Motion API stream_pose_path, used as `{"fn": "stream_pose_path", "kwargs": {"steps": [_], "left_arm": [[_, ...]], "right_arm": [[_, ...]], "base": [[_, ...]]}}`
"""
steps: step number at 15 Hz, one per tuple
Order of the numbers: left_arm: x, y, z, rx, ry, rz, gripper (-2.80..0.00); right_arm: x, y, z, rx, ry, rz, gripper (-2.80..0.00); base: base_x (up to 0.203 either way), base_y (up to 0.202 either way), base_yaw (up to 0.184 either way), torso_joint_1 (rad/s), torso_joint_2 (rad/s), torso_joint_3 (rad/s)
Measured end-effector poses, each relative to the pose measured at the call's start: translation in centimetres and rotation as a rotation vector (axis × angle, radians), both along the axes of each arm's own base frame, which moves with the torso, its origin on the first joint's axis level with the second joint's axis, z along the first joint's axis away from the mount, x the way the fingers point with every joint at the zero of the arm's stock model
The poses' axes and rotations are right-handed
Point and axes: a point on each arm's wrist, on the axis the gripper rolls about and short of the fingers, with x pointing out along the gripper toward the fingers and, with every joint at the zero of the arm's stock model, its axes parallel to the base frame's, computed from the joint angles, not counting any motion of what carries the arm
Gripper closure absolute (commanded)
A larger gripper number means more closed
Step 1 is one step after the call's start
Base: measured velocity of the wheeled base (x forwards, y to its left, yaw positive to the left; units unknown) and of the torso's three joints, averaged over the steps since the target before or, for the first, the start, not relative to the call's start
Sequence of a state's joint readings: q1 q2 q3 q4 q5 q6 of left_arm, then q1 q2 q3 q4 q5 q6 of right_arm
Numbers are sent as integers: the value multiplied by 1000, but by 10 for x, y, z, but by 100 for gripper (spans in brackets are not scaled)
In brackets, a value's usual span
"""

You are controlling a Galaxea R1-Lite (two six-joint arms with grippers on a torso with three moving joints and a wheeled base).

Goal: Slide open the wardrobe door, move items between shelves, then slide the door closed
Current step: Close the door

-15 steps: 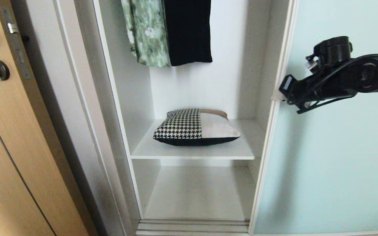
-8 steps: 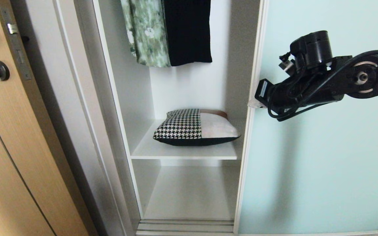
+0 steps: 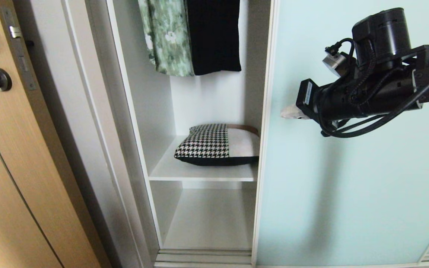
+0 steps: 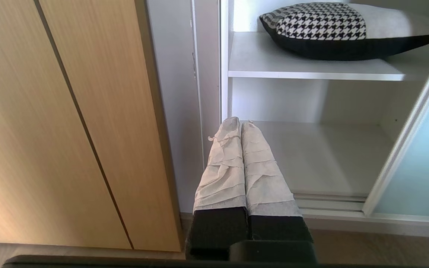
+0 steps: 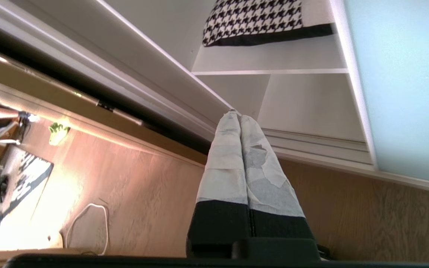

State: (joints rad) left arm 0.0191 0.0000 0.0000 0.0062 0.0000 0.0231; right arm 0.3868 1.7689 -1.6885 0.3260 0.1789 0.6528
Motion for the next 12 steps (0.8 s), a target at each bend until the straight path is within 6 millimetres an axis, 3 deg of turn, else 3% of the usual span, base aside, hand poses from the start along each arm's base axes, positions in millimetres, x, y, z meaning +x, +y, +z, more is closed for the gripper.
{"fn": "stream_pose_path", "kwargs": {"steps": [6,12], "left_arm": [[0,0,0,0,0,1,0],[0,0,0,0,0,0,0]], "right_arm": [[-1,6,-2,7,2,29,0],[2,25,-10,-6,12,102,0]], "base": [[0,0,0,0,0,0],[0,0,0,0,0,0]]}}
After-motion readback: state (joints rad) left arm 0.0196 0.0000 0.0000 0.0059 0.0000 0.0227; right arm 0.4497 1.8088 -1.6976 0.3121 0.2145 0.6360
